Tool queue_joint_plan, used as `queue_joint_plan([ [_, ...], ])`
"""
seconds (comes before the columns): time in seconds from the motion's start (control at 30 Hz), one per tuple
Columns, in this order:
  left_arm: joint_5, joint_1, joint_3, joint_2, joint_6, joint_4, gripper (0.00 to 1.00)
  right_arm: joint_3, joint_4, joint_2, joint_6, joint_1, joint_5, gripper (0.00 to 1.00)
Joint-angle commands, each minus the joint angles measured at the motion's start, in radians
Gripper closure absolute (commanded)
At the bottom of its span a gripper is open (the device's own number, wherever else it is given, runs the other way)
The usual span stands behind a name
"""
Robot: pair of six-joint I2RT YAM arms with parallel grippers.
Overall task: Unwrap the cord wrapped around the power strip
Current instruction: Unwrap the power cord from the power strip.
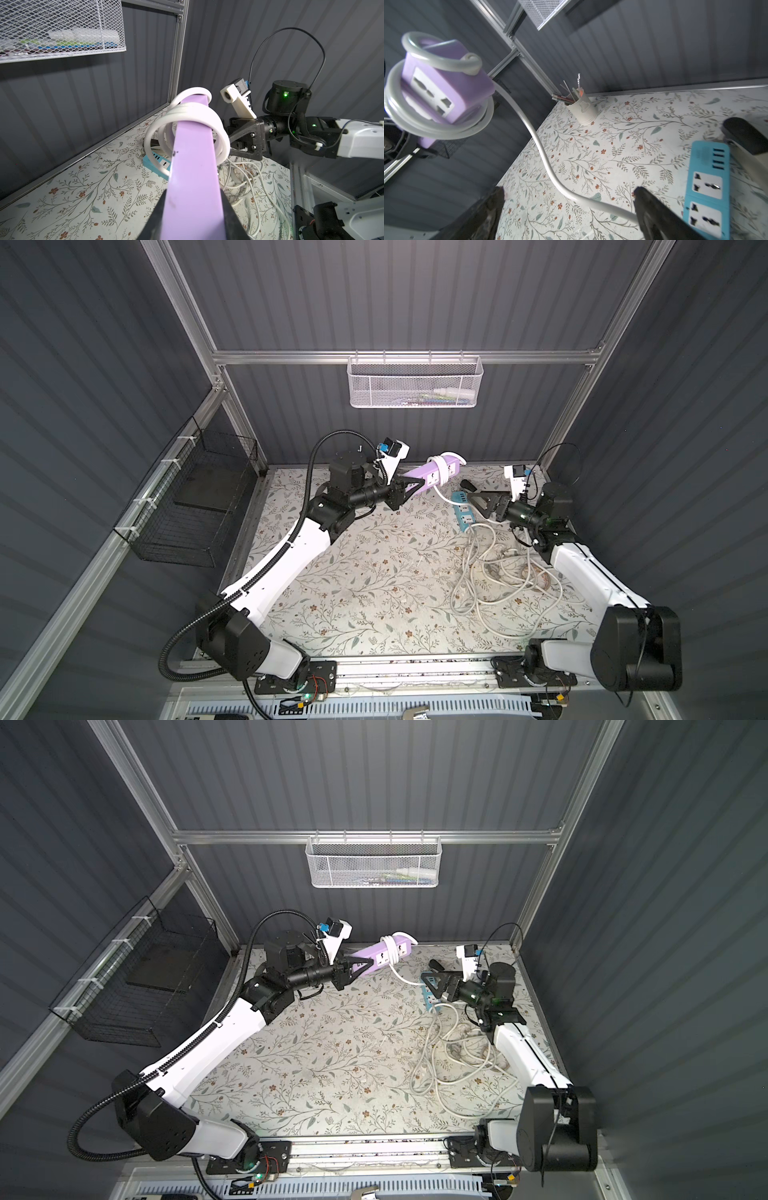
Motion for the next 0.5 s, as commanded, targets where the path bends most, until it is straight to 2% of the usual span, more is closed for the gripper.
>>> queue_joint_plan([
  [0.0,0.029,0.002,0.050,-0.040,0.003,0.035,1.00,0.046,0.083,0.031,-0.087,0.018,-0.133,0.01],
  [0.23,0.041,0.002,0.057,-0.036,-0.007,0.038,1.00,0.103,0.079,0.129,-0.119,0.064,-0.193,0.01],
  [0.47,0.041,0.002,0.058,-0.041,-0.010,0.039,1.00,0.157,-0.056,0.174,-0.235,0.123,-0.171,0.01],
])
